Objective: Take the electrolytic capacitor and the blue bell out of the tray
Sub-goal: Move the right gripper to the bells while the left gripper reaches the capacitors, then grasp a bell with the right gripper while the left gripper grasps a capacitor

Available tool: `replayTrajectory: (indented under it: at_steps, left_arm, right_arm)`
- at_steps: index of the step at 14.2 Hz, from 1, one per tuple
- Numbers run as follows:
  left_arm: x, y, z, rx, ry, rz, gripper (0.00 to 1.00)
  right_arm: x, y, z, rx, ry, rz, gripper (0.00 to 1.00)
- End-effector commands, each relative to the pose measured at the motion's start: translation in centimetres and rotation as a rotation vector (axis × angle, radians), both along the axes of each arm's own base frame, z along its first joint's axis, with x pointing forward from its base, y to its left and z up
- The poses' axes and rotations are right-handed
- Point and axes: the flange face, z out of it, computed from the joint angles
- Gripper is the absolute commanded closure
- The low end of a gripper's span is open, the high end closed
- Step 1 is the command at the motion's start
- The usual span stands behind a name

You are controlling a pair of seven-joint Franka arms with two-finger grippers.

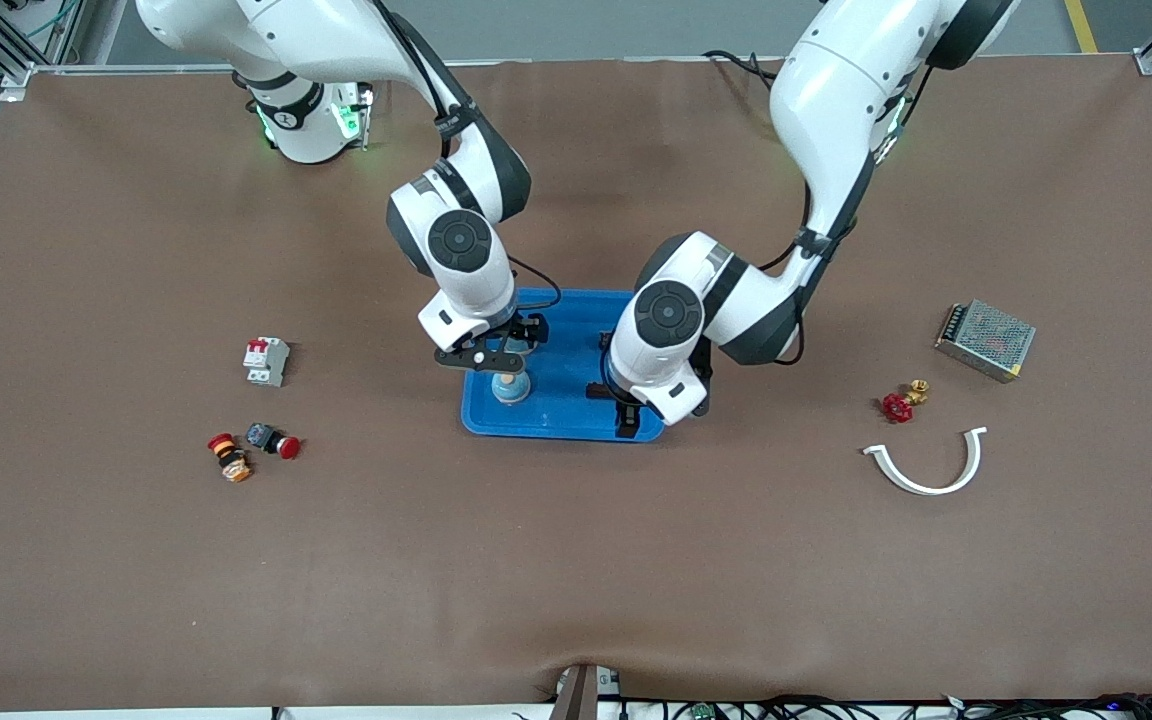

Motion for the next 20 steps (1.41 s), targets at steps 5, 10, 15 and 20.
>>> replayTrajectory:
  at_steps: [5,10,15,20]
  left_arm:
    - [-1.1,-2.6,-2.5,0.067,-0.048,-0.047,0.00]
    - [-1.9,-3.1,-3.9,0.101,-0.052,-0.083,0.00]
    - [-2.0,-3.0,-5.4,0.109,-0.040,-0.066,0.00]
    - [-2.0,-3.5,-6.1,0.085,-0.068,-0.053,0.00]
  right_arm:
    - [-3.1,0.6,-5.1,0.017,-0.050,0.015,0.00]
    - [-3.7,1.0,-5.8,0.010,-0.044,0.028,0.00]
    - [-3.6,1.1,-5.9,0.011,-0.046,0.028,0.12]
    - [-2.9,1.2,-5.2,0.022,-0.056,0.018,0.59]
